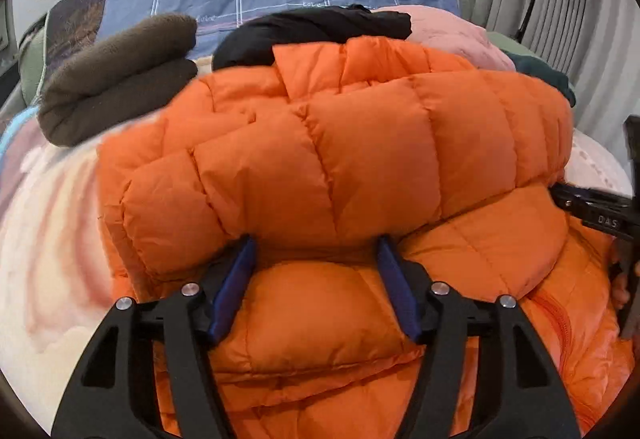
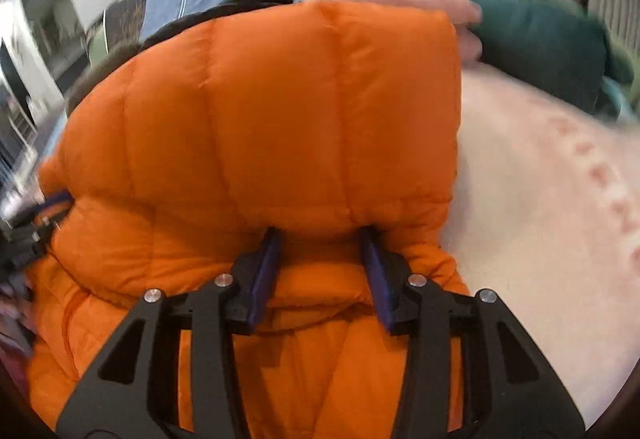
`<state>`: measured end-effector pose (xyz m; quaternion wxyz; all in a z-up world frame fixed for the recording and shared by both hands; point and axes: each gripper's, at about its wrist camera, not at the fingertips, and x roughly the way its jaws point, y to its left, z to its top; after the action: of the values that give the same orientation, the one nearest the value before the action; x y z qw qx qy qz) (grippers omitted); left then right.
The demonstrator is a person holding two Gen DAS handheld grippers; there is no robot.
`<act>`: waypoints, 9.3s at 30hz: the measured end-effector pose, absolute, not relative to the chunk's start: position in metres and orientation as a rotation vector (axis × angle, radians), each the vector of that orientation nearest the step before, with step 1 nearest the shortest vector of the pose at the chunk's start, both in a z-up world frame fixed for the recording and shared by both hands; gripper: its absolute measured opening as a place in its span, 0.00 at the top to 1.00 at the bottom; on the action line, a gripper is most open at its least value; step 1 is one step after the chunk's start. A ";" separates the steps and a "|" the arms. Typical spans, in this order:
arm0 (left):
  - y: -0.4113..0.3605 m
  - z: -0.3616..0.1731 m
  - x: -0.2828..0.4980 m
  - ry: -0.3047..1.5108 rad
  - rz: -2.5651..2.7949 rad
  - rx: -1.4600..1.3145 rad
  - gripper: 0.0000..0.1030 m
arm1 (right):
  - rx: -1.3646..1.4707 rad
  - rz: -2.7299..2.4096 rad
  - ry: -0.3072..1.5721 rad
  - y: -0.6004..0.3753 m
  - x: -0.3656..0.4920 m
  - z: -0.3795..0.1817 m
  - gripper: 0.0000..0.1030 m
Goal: Fold large clothes
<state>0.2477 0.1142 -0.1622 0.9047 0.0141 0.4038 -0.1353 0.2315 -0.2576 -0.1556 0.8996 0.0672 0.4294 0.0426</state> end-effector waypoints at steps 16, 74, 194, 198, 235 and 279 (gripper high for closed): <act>0.115 -0.165 0.242 0.819 -0.316 0.010 0.24 | 0.366 0.126 0.862 -0.303 0.192 -0.103 0.65; 0.197 -0.171 0.052 0.938 -0.393 -0.086 0.15 | 0.293 0.171 0.844 -0.325 0.000 -0.154 0.46; 0.170 -0.073 0.182 0.652 -0.328 -0.122 0.07 | 0.111 0.249 0.590 -0.305 0.161 -0.058 0.15; 0.171 -0.095 0.234 0.797 -0.371 -0.191 0.94 | 0.135 0.233 0.693 -0.304 0.215 -0.067 0.88; 0.141 -0.169 0.273 0.839 -0.066 0.110 0.43 | -0.037 -0.108 0.849 -0.278 0.283 -0.160 0.89; 0.045 -0.158 0.254 0.800 -0.180 0.059 0.21 | 0.099 0.031 0.822 -0.227 0.241 -0.151 0.48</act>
<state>0.2536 0.0453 -0.1577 0.9167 0.0285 0.3889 -0.0877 0.2414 -0.2271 -0.1511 0.9153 0.0482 0.3995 0.0150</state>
